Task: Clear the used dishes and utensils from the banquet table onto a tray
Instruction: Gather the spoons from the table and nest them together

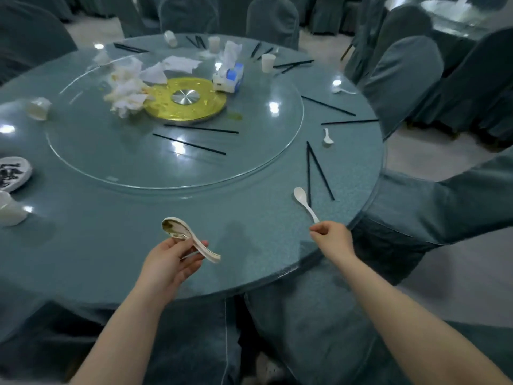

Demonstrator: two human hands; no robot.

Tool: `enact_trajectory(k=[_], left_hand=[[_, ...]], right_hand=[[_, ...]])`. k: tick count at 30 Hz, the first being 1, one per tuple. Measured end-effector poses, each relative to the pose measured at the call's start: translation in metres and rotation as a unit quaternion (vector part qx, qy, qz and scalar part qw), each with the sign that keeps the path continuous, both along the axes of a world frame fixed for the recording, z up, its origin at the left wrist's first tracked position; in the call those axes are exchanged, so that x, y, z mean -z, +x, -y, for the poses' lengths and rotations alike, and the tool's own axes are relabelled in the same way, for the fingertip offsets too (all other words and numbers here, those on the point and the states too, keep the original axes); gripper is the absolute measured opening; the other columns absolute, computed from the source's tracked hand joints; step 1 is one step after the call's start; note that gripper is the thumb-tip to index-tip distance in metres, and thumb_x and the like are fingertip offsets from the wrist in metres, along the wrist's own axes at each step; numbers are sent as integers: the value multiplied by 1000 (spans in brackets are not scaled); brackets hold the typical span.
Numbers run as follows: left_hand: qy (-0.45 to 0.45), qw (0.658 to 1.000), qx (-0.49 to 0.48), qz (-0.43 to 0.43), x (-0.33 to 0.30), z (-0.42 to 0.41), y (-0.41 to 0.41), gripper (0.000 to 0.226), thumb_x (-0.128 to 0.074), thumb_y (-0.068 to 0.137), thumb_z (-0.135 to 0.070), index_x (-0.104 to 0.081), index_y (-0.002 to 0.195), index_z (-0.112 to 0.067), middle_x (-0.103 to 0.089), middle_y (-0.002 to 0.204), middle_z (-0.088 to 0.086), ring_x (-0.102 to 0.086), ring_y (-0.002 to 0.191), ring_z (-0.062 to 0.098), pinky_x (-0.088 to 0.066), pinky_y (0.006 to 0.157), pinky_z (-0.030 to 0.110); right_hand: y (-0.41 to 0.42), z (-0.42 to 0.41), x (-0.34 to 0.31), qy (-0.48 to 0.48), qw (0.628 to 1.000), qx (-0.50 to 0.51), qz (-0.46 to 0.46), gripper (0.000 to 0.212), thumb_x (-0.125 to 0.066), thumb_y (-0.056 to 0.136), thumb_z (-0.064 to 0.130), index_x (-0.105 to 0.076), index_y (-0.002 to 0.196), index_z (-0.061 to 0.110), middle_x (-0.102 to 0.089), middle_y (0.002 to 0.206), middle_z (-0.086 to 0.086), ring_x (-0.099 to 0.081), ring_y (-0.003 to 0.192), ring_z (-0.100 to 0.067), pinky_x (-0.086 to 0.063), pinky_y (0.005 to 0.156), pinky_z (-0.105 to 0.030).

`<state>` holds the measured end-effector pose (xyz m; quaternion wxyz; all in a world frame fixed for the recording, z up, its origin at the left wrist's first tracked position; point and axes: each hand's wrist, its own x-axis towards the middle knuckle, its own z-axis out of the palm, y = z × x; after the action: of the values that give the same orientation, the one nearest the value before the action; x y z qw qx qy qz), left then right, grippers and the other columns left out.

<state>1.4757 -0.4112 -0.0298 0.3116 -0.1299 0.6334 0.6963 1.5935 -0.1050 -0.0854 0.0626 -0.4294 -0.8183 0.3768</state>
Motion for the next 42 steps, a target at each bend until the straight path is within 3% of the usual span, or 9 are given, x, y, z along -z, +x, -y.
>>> enact_trajectory(k=[3, 8, 14, 17, 21, 26, 32, 38, 42], left_hand=[[-12, 999, -34, 16, 7, -18, 10, 10, -52, 97, -16, -61, 97, -12, -76, 87, 3, -72, 69, 12, -48, 66, 27], [-26, 997, -71, 29, 6, -29, 27, 9, -51, 97, -15, -60, 97, -13, -76, 85, 4, -73, 74, 14, -48, 67, 29], [-28, 994, -99, 32, 2, -24, 42, 9, -50, 97, -14, -59, 96, -14, -76, 85, 4, -73, 74, 13, -48, 66, 28], [6, 994, -103, 33, -1, -27, 47, 10, -49, 97, -13, -58, 95, -12, -76, 83, 4, -73, 71, 12, -48, 66, 28], [66, 993, -93, 27, -9, -38, 58, 11, -50, 97, -10, -60, 91, -9, -75, 79, 5, -72, 69, 13, -55, 60, 25], [102, 993, -44, 34, -18, -58, 82, 10, -53, 95, -7, -62, 90, -7, -74, 74, 4, -71, 64, 13, -55, 53, 21], [112, 993, -5, 23, -33, -73, 113, 9, -54, 94, -7, -61, 90, -3, -74, 72, 6, -71, 64, 12, -56, 56, 20], [111, 994, 7, 17, -48, -99, 129, 8, -54, 94, -5, -61, 89, -3, -72, 67, 5, -70, 58, 11, -55, 52, 19], [101, 994, 39, 15, -50, -131, 143, 8, -56, 93, -8, -63, 93, -3, -74, 74, 6, -71, 62, 12, -53, 50, 18]], right_hand=[[-14, -39, 15, 4, 1000, 14, 23, 9, -69, 83, 19, -72, 91, 17, -73, 92, 0, -64, 87, -17, -42, 74, -23], [-39, -62, 33, -9, 999, -11, 50, 13, -70, 85, 27, -67, 90, 15, -67, 86, -2, -62, 84, -23, -42, 70, -29], [-45, -44, 30, -16, 997, -40, 61, 8, -72, 80, 20, -68, 77, 14, -70, 82, -7, -64, 83, -27, -50, 74, -35], [-31, -14, 12, -44, 996, -71, 16, 6, -73, 77, 18, -68, 75, 18, -68, 74, 1, -65, 77, -21, -48, 67, -29], [-7, 37, -26, -50, 989, -128, -61, 4, -73, 79, 16, -74, 82, 19, -68, 72, 4, -65, 73, -15, -49, 69, -27], [31, 86, -73, 22, 968, -221, -120, 10, -71, 82, 18, -78, 89, 21, -53, 62, 22, -55, 64, 10, -38, 62, -5], [68, 94, -103, 89, 949, -275, -125, 16, -69, 83, 17, -78, 95, 26, -57, 71, 11, -54, 69, -5, -36, 64, -10], [98, 67, -116, 95, 937, -320, -103, 23, -64, 88, 13, -73, 108, 18, -68, 89, -4, -61, 86, -16, -31, 71, -1], [118, 32, -124, 81, 928, -352, -88, 27, -61, 90, 13, -72, 112, 23, -67, 87, -6, -60, 86, -16, -40, 76, -16]])
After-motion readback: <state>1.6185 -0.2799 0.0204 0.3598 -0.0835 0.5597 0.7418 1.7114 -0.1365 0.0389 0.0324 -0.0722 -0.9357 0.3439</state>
